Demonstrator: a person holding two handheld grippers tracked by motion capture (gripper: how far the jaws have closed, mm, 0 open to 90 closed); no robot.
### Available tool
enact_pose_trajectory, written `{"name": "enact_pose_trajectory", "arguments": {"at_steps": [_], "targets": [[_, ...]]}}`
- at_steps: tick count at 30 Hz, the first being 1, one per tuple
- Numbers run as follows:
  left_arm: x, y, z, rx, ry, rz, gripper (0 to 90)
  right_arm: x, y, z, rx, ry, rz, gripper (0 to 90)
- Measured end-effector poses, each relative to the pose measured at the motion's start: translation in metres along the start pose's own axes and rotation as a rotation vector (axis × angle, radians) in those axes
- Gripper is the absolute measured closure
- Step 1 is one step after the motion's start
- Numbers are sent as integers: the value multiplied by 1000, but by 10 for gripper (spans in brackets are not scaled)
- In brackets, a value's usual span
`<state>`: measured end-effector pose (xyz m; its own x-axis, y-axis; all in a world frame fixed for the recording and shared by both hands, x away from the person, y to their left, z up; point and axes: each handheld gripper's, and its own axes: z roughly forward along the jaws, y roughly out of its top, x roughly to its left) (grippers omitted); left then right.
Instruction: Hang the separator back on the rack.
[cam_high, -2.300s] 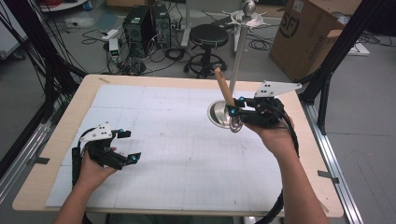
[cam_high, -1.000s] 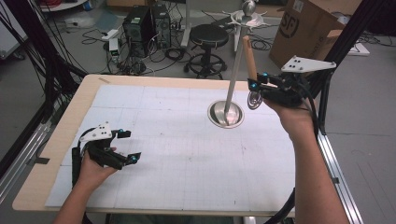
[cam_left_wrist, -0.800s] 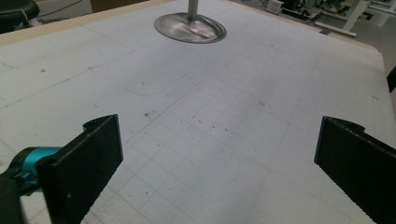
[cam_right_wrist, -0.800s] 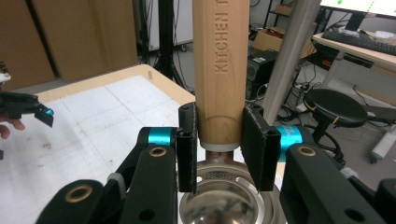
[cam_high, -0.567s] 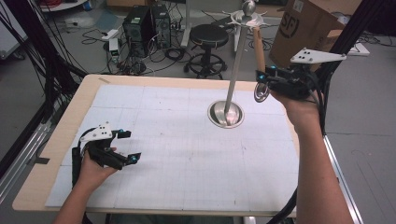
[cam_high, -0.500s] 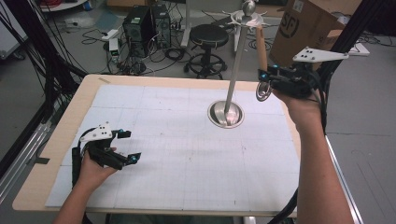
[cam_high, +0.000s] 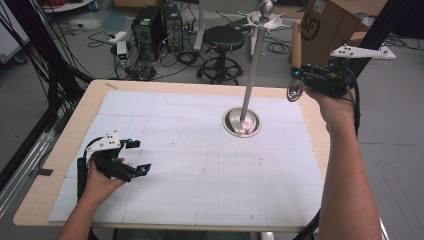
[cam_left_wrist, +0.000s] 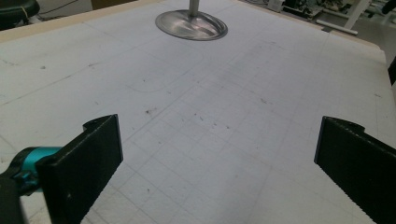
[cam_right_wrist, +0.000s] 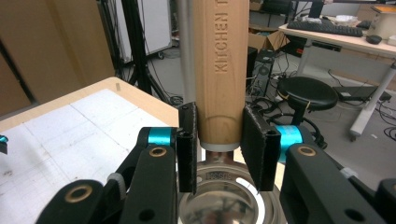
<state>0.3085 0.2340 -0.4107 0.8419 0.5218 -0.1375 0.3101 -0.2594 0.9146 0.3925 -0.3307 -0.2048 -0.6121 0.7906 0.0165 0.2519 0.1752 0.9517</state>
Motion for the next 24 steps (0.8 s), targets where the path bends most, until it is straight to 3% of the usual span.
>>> {"name": "enact_pose_trajectory", "arguments": {"at_steps": [15,24], "targets": [[1,-1,0,5,2,-1,16,-9,1,13,-6,21,25,687],[2,-1,-1,5,6,1,16,-5,0,22,9,56,19,687]]}}
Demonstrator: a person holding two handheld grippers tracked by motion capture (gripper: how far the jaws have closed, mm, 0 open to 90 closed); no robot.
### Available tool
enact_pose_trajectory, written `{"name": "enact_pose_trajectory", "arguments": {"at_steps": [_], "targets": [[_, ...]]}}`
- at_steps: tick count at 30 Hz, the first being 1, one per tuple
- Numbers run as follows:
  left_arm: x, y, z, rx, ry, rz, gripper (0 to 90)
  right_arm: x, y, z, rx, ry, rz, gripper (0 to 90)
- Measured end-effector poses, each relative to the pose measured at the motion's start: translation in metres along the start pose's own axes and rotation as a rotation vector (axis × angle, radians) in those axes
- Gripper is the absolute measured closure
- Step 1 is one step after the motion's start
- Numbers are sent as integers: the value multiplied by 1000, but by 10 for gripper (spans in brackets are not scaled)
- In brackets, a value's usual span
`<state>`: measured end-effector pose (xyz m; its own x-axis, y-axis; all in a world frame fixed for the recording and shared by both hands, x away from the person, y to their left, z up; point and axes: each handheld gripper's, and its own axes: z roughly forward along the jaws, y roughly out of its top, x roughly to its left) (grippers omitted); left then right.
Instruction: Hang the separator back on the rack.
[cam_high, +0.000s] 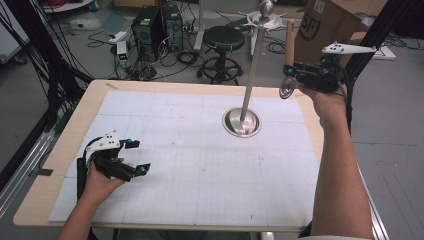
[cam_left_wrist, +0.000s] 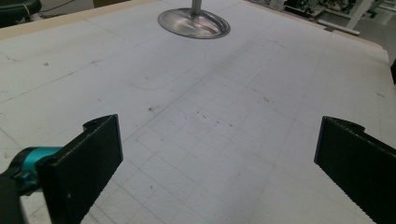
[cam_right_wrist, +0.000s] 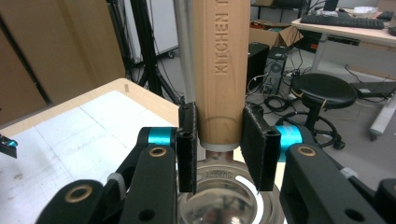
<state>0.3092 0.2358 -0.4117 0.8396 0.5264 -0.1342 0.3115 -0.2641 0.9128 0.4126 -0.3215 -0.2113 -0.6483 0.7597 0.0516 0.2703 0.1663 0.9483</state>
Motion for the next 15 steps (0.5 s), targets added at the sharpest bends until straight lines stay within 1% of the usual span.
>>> {"name": "enact_pose_trajectory", "arguments": {"at_steps": [4,10,14,15], "targets": [[0,0,0,-1,0,-2,16,4,0,2,8,16,-18,687],[-1,0,1,2,-2,0,16,9,-2,5,8,31,-28,687],[-1,0,1,0,-1,-1,16,13,-3,8,19,35,-31,687],[-1,0,0,4,-1,2,16,14,-2,8,20,39,-39,687]]}}
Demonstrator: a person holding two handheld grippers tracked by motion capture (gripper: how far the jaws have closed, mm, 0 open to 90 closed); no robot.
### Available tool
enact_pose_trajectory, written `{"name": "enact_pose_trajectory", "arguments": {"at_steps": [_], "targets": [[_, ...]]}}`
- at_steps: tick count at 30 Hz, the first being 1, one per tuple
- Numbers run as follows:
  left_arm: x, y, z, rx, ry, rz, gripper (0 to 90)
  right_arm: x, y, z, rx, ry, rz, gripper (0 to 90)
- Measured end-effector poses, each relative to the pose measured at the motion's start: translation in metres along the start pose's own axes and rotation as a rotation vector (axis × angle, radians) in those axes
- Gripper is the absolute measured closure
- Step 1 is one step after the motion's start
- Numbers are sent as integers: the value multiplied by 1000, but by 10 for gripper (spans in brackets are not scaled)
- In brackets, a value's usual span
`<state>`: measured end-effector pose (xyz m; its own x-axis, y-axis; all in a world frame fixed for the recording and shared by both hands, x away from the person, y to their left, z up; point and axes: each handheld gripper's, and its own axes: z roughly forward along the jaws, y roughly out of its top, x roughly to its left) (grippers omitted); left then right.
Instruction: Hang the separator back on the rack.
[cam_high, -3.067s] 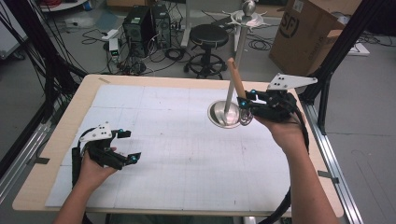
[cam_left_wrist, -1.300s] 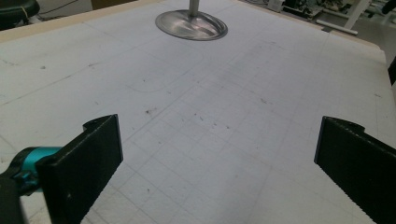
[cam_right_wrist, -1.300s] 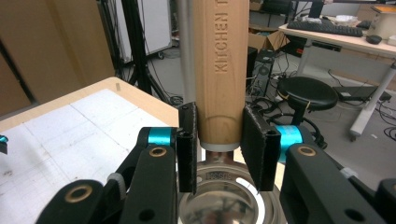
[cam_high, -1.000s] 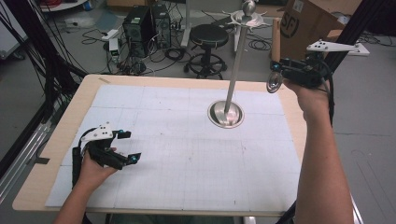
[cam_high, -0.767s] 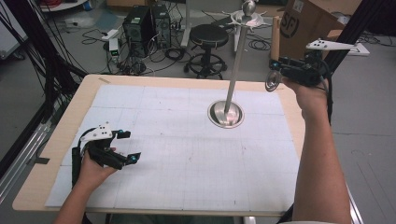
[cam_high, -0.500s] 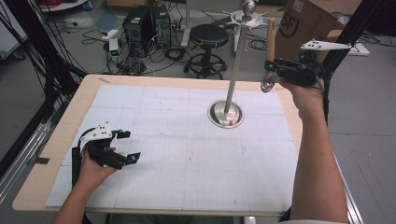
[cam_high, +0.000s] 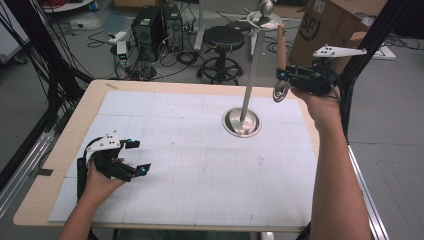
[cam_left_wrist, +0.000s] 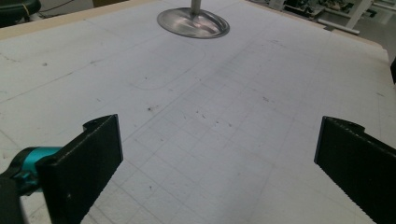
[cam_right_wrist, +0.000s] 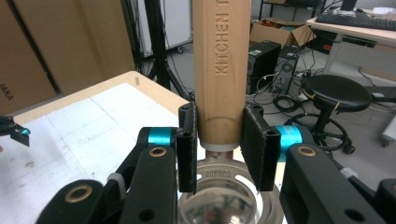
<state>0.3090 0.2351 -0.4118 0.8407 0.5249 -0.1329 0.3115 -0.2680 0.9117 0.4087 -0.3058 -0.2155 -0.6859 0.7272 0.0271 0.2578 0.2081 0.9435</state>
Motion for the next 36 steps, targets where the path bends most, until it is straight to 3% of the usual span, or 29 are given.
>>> {"name": "enact_pose_trajectory", "arguments": {"at_steps": [18,30,36], "targets": [[0,0,1,0,-1,-5,16,11,1,23,30,-16,-7,684],[-1,0,2,8,-5,2,16,12,1,27,33,-16,-15,675],[-1,0,2,5,-7,-3,16,16,-1,28,66,-14,-39,567]]}}
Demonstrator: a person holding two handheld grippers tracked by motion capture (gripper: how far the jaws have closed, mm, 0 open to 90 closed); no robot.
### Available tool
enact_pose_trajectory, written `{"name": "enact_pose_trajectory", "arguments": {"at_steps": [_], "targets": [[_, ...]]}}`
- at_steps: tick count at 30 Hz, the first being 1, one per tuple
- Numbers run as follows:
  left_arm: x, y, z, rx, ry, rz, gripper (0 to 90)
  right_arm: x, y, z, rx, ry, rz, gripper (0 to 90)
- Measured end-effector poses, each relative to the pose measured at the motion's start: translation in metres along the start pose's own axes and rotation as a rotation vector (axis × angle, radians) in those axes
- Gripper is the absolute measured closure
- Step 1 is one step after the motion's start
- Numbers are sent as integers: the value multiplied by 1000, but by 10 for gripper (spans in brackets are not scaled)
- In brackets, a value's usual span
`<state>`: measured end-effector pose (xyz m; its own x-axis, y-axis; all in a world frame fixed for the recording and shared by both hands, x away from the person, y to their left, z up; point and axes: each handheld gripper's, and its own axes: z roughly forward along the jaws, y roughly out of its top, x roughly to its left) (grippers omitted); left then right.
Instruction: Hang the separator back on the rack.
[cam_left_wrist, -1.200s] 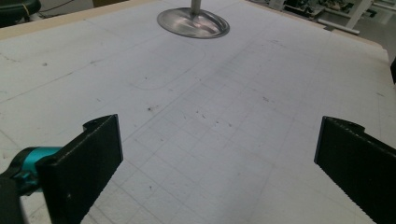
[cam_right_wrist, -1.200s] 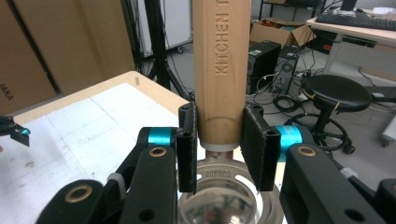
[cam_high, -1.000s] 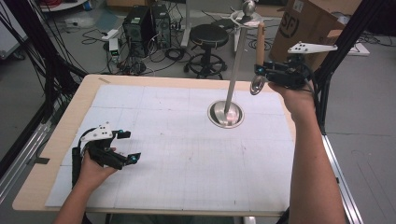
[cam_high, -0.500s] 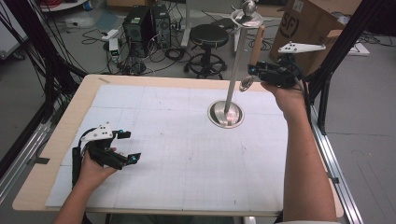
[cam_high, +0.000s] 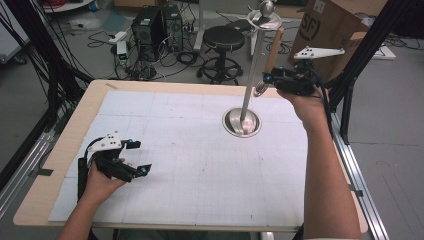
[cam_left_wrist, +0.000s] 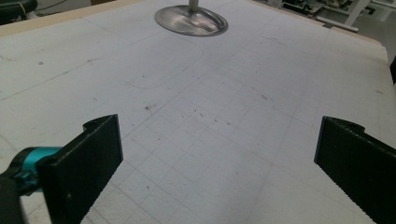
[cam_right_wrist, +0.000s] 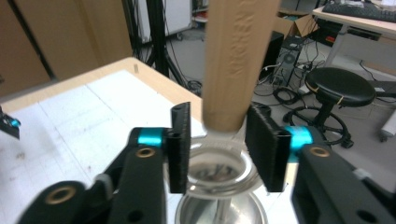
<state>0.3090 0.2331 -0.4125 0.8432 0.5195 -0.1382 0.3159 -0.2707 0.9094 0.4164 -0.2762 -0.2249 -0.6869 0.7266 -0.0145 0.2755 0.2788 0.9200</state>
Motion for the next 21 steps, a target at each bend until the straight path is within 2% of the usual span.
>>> {"name": "enact_pose_trajectory", "arguments": {"at_steps": [6,9,14,21], "targets": [[0,0,1,7,-3,4,16,7,-2,-1,5,-14,-20,464],[0,0,2,7,-5,5,16,10,-3,-3,29,-61,-40,422],[0,0,1,4,-6,4,16,12,-7,-13,-11,-69,-28,415],[-1,0,1,2,-6,2,16,18,-10,-23,-18,-48,-33,396]]}}
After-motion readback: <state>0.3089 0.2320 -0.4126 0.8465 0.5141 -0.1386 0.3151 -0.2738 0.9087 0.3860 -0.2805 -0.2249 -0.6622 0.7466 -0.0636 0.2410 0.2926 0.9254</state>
